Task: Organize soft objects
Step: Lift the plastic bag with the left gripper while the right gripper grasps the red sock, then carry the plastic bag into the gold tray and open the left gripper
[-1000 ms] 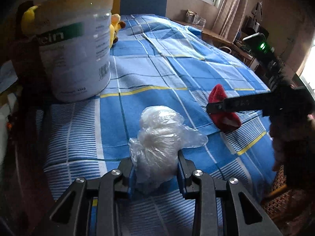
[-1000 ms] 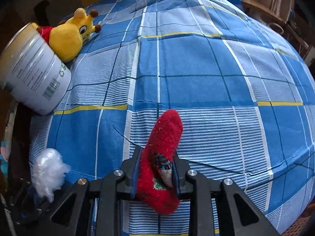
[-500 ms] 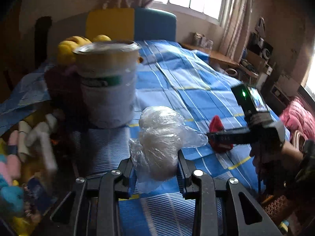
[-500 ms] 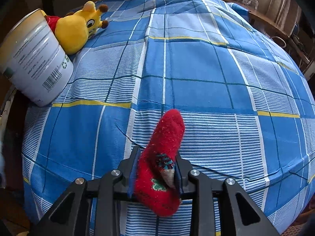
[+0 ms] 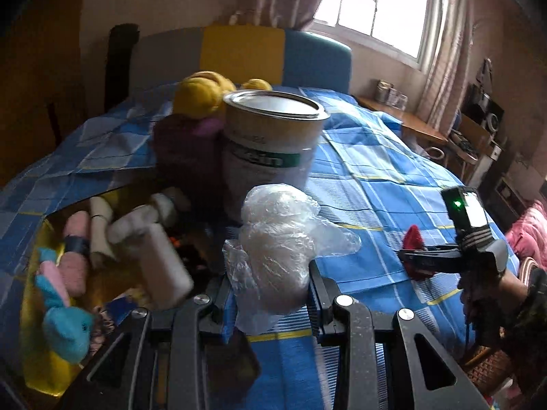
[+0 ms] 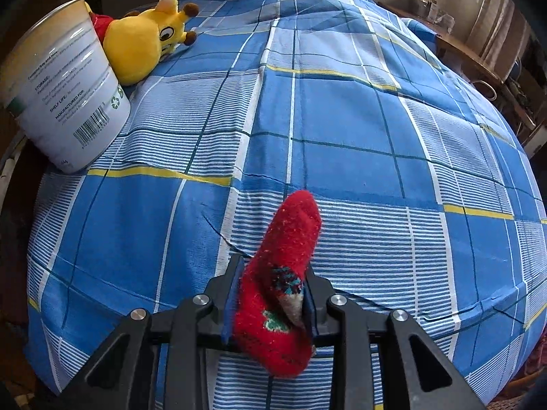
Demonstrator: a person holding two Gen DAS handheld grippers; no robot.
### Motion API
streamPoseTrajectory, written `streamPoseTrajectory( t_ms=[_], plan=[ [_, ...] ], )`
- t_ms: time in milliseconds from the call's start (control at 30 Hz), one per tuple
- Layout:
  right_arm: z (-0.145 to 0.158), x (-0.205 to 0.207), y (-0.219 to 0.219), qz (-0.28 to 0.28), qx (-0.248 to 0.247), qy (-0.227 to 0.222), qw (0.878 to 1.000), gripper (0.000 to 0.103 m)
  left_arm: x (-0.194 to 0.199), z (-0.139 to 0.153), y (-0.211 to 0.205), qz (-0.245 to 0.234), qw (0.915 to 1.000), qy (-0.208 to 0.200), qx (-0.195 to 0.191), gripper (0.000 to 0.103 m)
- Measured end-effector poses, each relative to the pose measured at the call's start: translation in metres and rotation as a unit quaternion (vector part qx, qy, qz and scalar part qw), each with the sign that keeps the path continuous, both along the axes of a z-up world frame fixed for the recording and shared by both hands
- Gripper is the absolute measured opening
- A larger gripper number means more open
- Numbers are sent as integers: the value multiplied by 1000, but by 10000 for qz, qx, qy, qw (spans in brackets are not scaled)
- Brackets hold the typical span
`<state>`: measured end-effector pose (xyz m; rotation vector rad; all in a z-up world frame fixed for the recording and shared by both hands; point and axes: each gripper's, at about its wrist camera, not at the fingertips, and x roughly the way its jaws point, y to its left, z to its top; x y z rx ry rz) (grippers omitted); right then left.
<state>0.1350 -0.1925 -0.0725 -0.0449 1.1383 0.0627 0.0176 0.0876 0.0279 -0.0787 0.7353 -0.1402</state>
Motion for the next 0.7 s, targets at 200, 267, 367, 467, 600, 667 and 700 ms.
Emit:
streamPoseTrajectory(
  t_ms=[200, 267, 367, 467, 600, 667, 700],
  plan=[
    [1, -1, 1, 26, -63, -24, 10000, 30, -4, -3, 31, 415, 9991, 40, 13, 34],
    [1, -1, 1, 31, -75, -31, 10000, 30, -5, -4, 41, 562, 9984, 65, 5, 34],
    [1, -1, 1, 39, -99, -39, 9999, 30, -5, -8, 55, 758, 9971, 102, -3, 34],
    [2, -1, 1, 44, -124, -48, 9999, 30, -6, -11, 70, 926, 9956, 145, -25, 34],
    [2, -2, 2, 39, -130, -46, 9999, 30, -7, -18, 94, 1168, 9926, 269, -170, 34],
    [2, -2, 2, 39, -131, -47, 9999, 30, -8, -21, 114, 1291, 9899, 362, -460, 34],
    [2, -2, 2, 39, -133, -48, 9999, 30, -9, -23, 127, 1384, 9870, 420, -695, 34]
  ],
)
